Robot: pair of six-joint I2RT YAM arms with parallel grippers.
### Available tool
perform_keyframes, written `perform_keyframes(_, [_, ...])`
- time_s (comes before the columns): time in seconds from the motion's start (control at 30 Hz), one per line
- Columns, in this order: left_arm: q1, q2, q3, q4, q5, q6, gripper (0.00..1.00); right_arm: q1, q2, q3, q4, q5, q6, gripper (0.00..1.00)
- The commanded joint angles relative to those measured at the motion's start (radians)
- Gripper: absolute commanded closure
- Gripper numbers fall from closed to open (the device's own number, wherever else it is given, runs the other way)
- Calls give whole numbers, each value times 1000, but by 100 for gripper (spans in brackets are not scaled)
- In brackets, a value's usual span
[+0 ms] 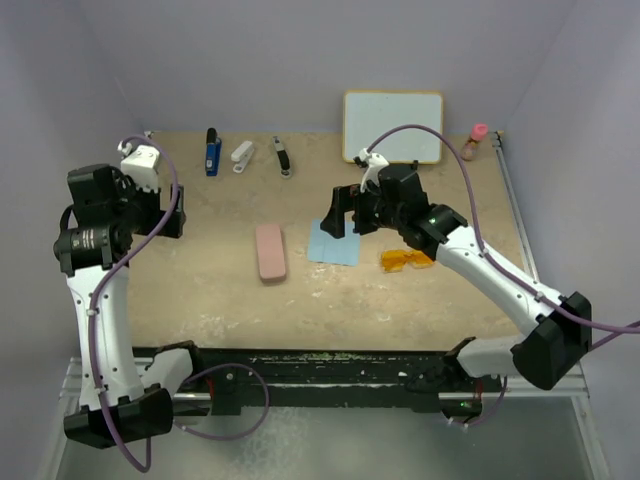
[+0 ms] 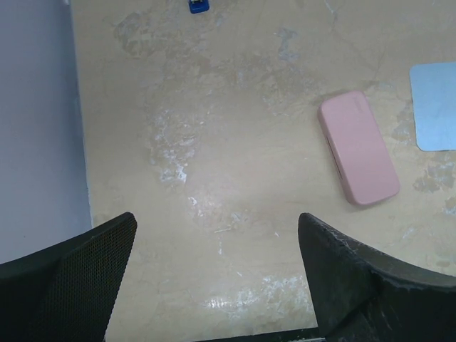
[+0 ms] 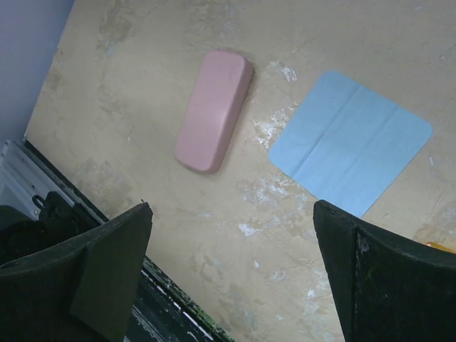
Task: Organize the sunglasses
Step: Adjust the sunglasses case at the center of the board.
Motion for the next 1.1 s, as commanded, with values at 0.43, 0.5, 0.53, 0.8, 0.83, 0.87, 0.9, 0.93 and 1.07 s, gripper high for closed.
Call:
perform_keyframes(0.43, [1,7,5,61,-69,32,2,47,223,225,-76,90,-26,0])
perform_keyframes(0.5, [1,28,2,67,-100,36,2,72,294,292,-122,149,-39,0])
perform_keyframes(0.53, [1,46,3,65,-121,36,2,92,332,338,-154,183,-45,1])
perform_keyframes(0.8, [1,172,26,-19,-241,40,2,197,603,628,-332,409,-29,3])
perform_keyframes(0.83, [2,174,23,-23,-246,42,2,204,626,652,-343,408,-29,4])
perform_keyframes(0.87, [1,175,20,-22,-250,43,2,215,648,673,-350,410,-29,4])
perform_keyframes(0.9, [1,173,17,-21,-254,45,2,227,667,691,-354,413,-29,5])
perform_keyframes(0.93, [1,171,14,-17,-256,46,2,240,684,707,-358,422,-29,5])
perform_keyframes(1.07, [2,157,2,-3,-267,52,2,287,753,770,-375,455,-25,4])
